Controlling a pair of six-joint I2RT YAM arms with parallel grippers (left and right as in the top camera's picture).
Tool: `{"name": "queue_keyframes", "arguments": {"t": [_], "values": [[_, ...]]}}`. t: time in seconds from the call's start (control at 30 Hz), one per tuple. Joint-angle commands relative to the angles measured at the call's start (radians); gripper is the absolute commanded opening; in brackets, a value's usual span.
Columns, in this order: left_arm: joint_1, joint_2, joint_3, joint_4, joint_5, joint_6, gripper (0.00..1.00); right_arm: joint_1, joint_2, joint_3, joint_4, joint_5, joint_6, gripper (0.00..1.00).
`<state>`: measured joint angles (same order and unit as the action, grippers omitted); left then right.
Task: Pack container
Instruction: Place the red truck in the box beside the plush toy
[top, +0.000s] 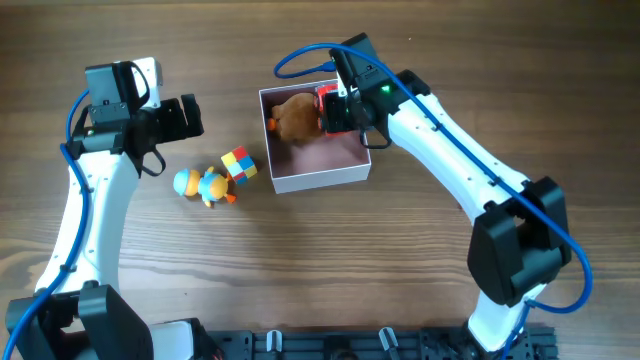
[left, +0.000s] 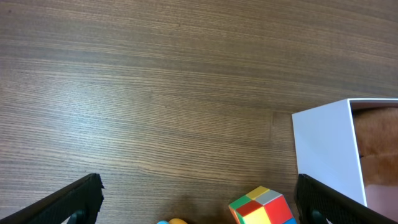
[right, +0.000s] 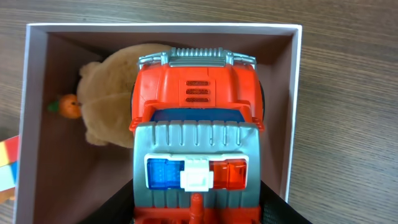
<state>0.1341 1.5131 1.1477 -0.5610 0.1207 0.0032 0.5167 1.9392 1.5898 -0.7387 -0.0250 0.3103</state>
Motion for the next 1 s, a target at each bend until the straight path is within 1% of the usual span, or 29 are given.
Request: {"name": "queue_keyframes", "arguments": {"t": [0.0, 0.1, 0.17, 0.2, 0.23, 0.27, 0.3, 0.5, 0.67, 0.73, 0.83, 0.97], "values": [[0.004, 0.006, 0.019, 0.002, -0.002, 0.019, 1.0, 0.008, 0.055, 0.005, 0.0, 0.029, 0.01, 0.34], [0.004, 0.006, 0.019, 0.002, -0.002, 0.019, 1.0, 0.008, 0.1, 0.005, 0.025, 0.032, -0.046, 0.34], [0.004, 0.006, 0.019, 0.002, -0.002, 0.019, 1.0, 0.008, 0.104, 0.005, 0.028, 0.037, -0.049, 0.35], [0.004, 0.006, 0.019, 0.002, -0.002, 0.019, 1.0, 0.008, 0.104, 0.005, 0.032, 0.044, -0.049, 0.42], [0.004, 0.006, 0.019, 0.002, -0.002, 0.019, 1.0, 0.008, 0.104, 0.005, 0.039, 0.055, -0.049, 0.51], [0.004, 0.006, 0.019, 0.002, -0.002, 0.019, 1.0, 0.008, 0.104, 0.005, 0.041, 0.055, -0.048, 0.57], [0.004, 0.006, 0.019, 0.002, -0.002, 0.019, 1.0, 0.008, 0.104, 0.005, 0.043, 0.055, -0.048, 0.58], [0.004, 0.006, 0.019, 0.002, -0.002, 0.019, 1.0, 0.008, 0.074, 0.022, 0.055, 0.063, -0.084, 0.6], [0.004, 0.006, 0.019, 0.002, -0.002, 0.019, 1.0, 0.008, -0.039, 0.07, 0.017, 0.063, -0.126, 0.6], [0.004, 0.006, 0.019, 0.002, -0.002, 0.019, 1.0, 0.006, -0.118, 0.073, -0.02, 0.104, -0.125, 0.65], [0.004, 0.006, 0.019, 0.002, -0.002, 0.019, 1.0, -0.024, -0.27, 0.073, -0.117, 0.163, -0.114, 0.73], [0.004, 0.006, 0.019, 0.002, -0.002, 0.019, 1.0, -0.097, -0.36, 0.072, -0.265, 0.177, -0.089, 0.73]]}}
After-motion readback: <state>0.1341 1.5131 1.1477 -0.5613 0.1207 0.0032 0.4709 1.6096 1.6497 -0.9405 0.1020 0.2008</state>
